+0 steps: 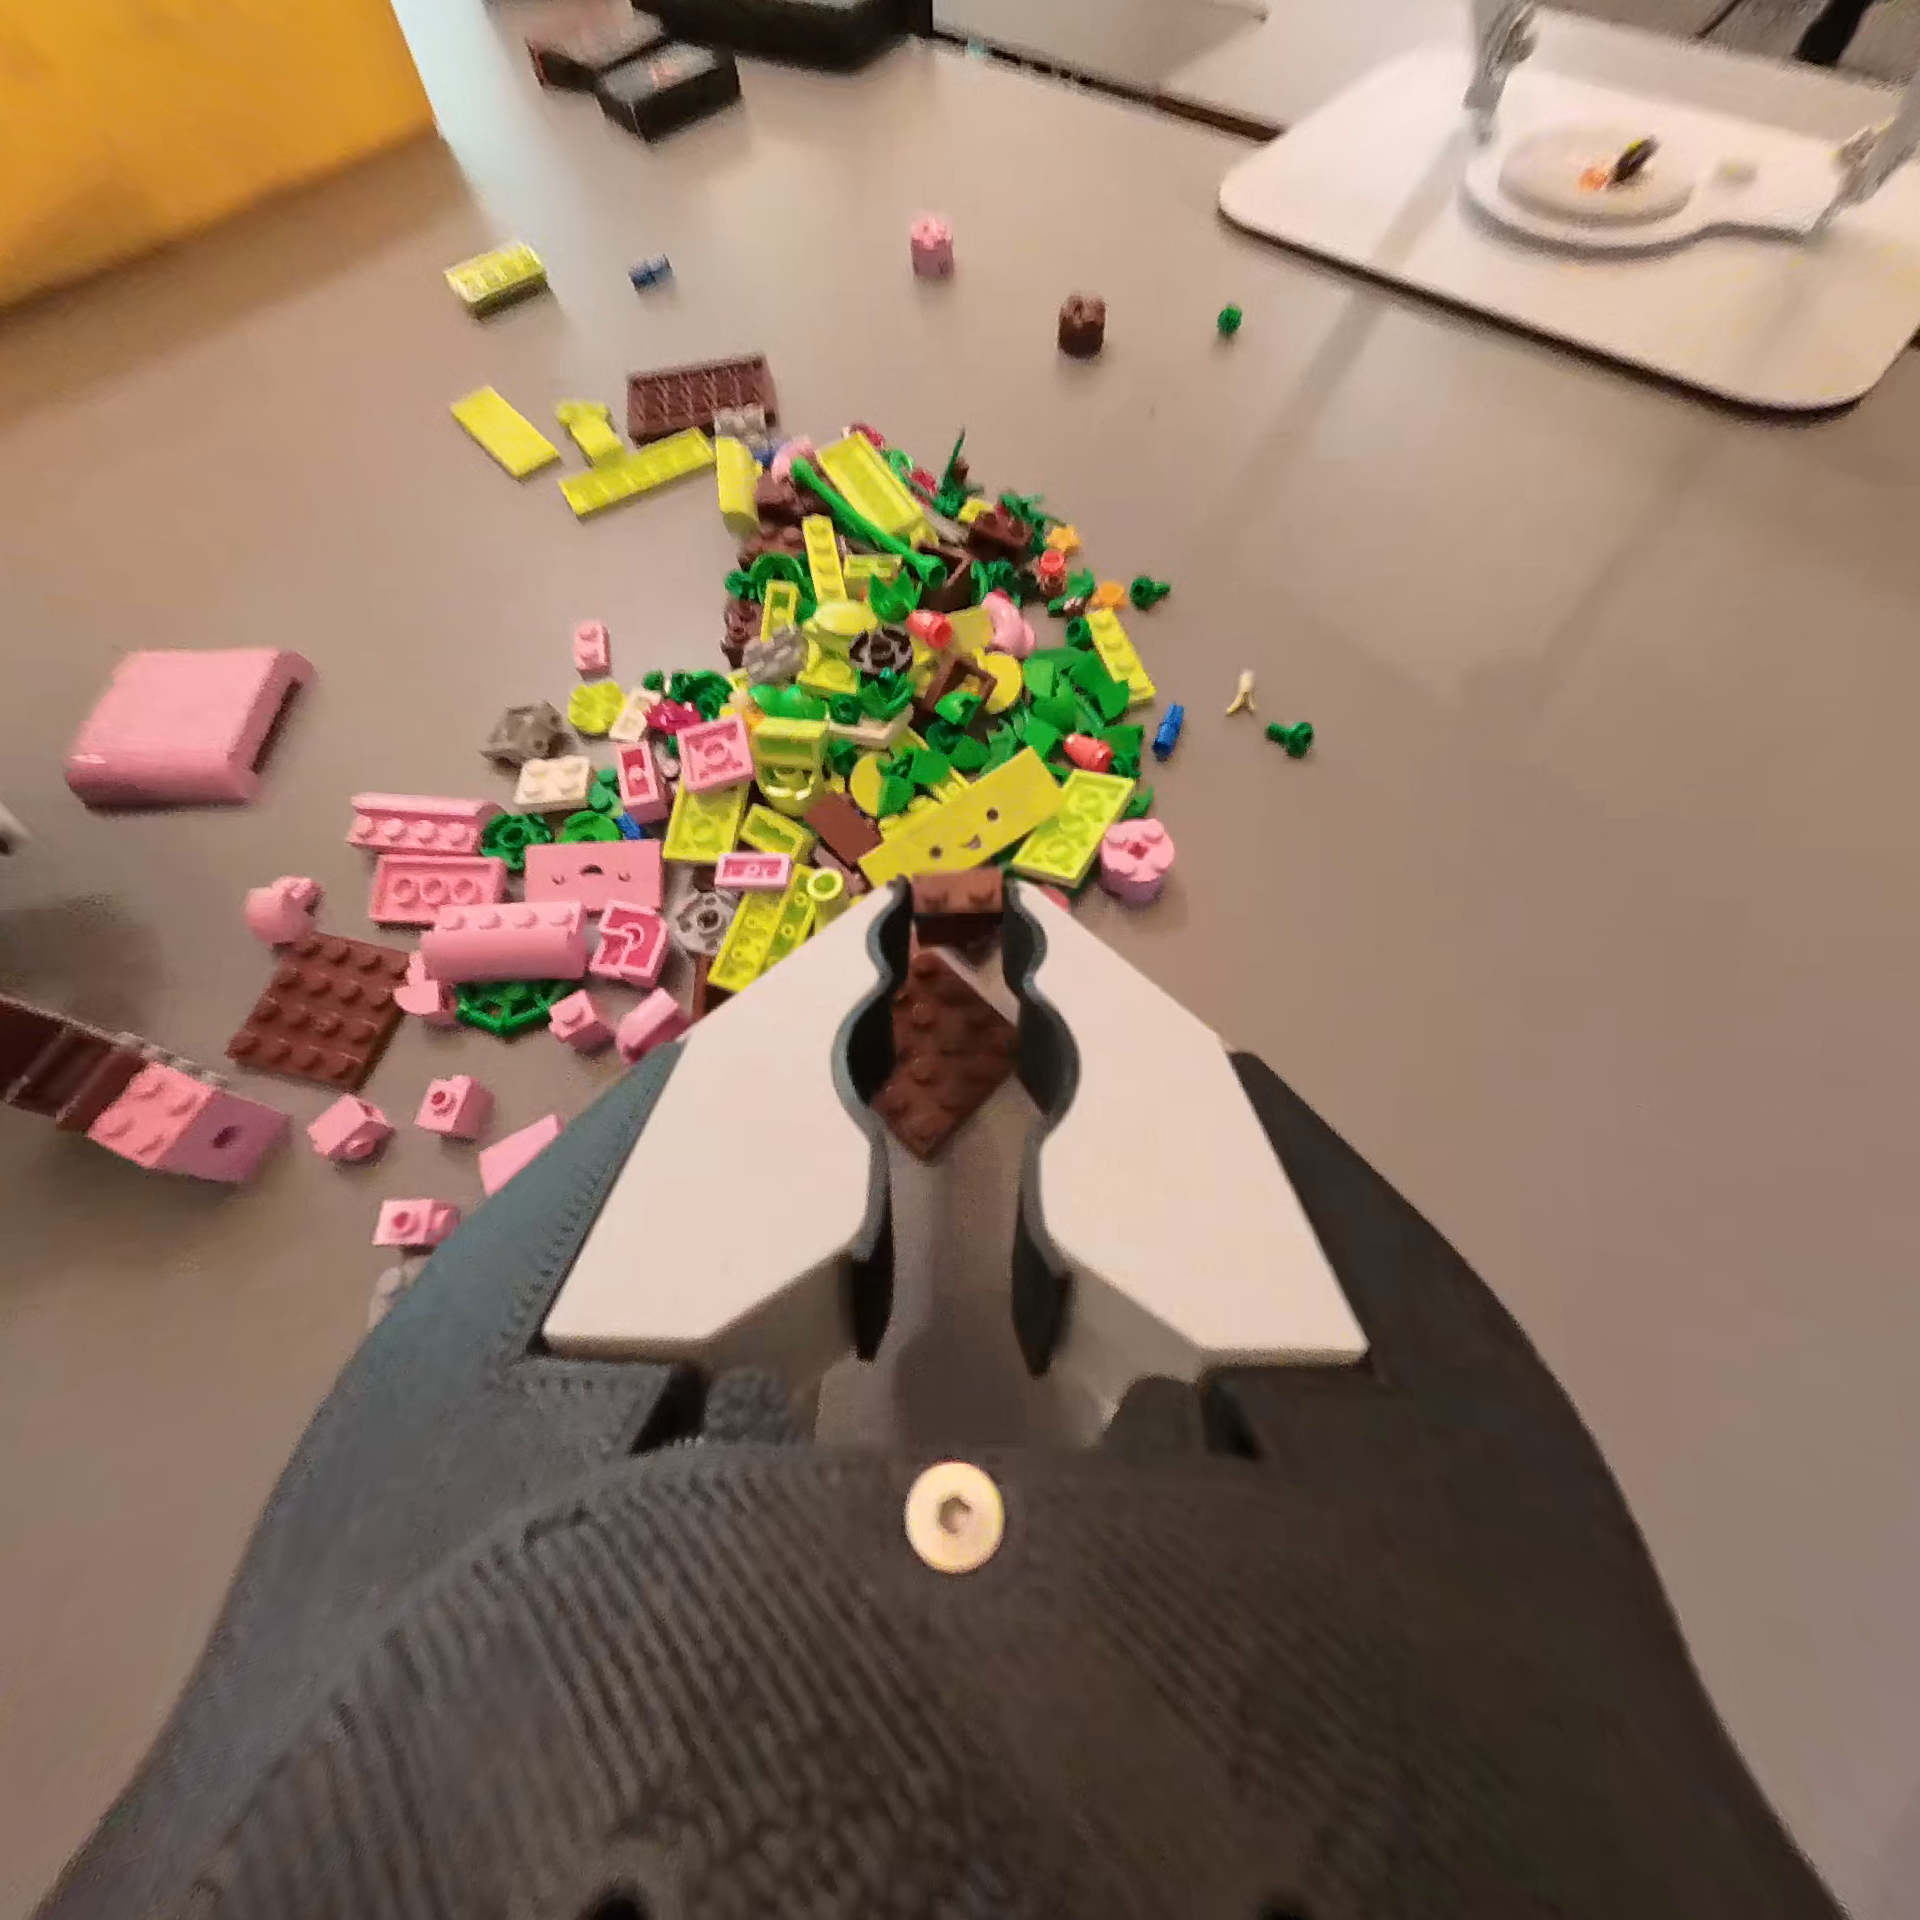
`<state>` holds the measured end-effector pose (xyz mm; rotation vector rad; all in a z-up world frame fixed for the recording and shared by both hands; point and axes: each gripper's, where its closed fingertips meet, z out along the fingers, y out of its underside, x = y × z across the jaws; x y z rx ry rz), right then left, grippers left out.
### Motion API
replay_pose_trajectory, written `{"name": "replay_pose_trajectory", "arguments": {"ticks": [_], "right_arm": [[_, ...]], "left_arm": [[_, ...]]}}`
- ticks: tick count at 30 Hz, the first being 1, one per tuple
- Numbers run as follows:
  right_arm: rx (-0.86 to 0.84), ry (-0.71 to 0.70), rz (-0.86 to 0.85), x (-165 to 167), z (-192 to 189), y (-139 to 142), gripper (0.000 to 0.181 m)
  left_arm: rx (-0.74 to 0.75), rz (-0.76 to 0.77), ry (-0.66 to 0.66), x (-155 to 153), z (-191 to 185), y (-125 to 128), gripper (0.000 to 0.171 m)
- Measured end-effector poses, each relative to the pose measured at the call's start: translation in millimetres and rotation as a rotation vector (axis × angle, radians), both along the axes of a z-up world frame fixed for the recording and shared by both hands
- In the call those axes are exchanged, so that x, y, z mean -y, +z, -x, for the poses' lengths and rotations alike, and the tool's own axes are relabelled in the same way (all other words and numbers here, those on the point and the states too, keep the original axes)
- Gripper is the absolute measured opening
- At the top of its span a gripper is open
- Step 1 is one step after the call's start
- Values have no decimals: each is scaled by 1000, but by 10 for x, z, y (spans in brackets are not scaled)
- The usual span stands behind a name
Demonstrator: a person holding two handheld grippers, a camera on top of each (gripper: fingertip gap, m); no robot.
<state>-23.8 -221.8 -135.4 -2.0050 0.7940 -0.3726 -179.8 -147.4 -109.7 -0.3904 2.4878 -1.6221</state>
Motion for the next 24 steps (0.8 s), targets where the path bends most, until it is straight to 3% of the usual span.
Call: {"name": "replay_pose_trajectory", "arguments": {"ticks": [5,9,12,14,17,20,24], "right_arm": [[-65,22,131,-21,38,-225,22],[-1,53,81,-75,67,-98,30],[86,117,-43,-193,144,146,40],[141,224,-154,-331,315,344,40],[142,533,-293,-593,845,529,38],[66,740,-295,-758,1245,472,34],[23,864,-213,-901,1520,331,29]], "left_arm": [[-2,-79,24,14,-27,-113,58],[-84,-137,31,-28,-40,-238,55],[-129,-157,32,-46,-44,-290,51],[-136,-162,32,-50,-44,-300,45],[-152,-192,23,-58,-19,-351,42],[-153,-204,12,-61,2,-368,40],[-165,-217,11,-114,7,-393,32]]}}
